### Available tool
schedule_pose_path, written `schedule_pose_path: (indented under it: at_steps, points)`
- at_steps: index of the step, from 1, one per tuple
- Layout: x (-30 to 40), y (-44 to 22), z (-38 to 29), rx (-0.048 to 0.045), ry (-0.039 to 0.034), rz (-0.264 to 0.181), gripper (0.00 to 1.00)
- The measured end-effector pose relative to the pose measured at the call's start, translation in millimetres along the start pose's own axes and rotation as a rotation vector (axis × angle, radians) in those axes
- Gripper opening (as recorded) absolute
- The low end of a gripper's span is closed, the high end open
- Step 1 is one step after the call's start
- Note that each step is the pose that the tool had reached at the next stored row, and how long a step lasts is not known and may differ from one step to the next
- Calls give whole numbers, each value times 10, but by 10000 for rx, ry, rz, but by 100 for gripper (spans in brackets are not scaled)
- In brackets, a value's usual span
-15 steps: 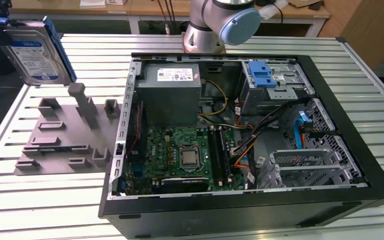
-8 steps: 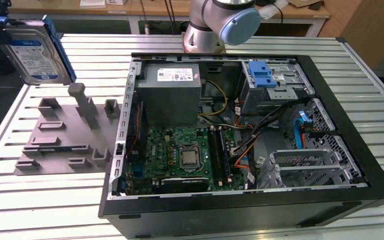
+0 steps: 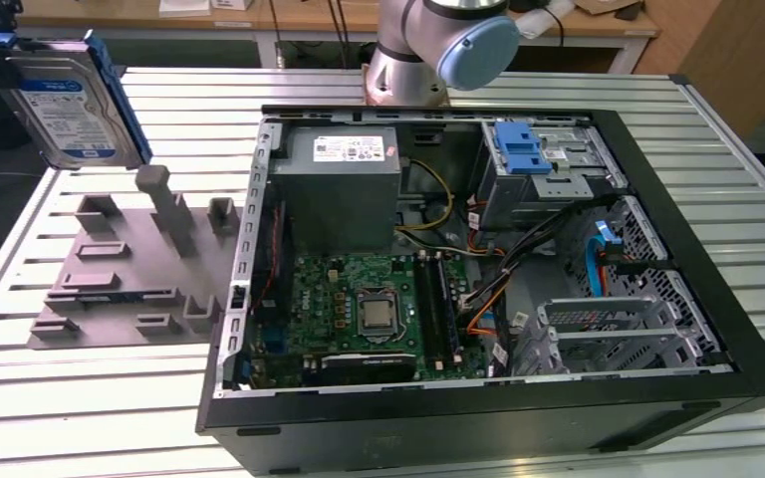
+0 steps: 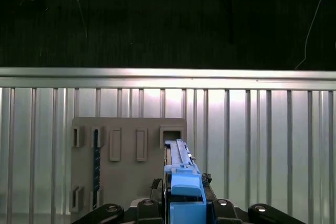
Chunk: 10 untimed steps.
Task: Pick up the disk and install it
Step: 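Pick up the disk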
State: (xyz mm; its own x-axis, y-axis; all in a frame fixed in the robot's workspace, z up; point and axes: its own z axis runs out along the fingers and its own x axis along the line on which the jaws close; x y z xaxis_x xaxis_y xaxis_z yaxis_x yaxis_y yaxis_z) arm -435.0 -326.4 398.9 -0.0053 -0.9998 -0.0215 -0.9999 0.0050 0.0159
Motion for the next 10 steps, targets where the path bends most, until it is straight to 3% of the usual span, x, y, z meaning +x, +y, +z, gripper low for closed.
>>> schedule_pose_path:
  at_steps: [10]
  points:
    - [-6, 4, -276, 1, 0, 0, 37]
